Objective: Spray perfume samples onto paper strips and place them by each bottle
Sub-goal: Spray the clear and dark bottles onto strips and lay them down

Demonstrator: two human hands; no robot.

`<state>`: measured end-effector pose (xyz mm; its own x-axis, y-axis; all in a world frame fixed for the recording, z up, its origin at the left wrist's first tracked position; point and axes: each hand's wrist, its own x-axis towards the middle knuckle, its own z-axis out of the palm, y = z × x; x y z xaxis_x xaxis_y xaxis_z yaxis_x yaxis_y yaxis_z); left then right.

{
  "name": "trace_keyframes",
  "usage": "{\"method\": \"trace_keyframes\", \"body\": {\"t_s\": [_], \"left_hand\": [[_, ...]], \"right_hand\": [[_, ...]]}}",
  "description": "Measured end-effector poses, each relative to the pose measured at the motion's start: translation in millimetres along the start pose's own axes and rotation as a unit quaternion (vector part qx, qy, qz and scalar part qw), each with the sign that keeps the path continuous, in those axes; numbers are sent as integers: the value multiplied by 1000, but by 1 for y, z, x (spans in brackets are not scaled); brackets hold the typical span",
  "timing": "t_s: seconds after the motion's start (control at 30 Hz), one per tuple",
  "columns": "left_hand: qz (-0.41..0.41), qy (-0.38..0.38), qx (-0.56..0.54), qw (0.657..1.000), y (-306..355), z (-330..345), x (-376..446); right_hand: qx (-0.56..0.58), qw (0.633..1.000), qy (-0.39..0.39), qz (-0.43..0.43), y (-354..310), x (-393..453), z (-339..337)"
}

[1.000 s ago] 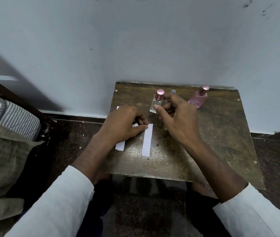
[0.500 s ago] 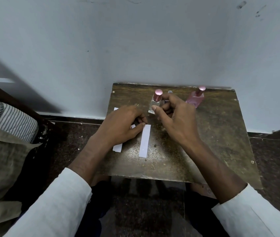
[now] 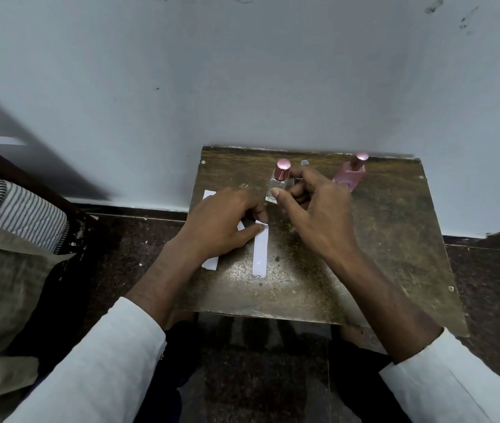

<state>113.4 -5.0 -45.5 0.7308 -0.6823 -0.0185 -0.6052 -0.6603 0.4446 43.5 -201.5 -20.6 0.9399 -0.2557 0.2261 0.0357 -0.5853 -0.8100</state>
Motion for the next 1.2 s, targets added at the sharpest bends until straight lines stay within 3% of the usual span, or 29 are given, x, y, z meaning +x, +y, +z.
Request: {"method": "trace_keyframes", "body": {"t_s": [0.3,0.5,1.2], "left_hand": [[-92,100,-46,990,2,-9,8],[-120,113,-20,986,4,-12,17],[-39,137,96,985,6,-13,15]], "right_hand": [[31,999,8,14,-2,3,4],[31,999,-6,29,-1,6,12],[9,999,-4,35,-1,7,12]]}}
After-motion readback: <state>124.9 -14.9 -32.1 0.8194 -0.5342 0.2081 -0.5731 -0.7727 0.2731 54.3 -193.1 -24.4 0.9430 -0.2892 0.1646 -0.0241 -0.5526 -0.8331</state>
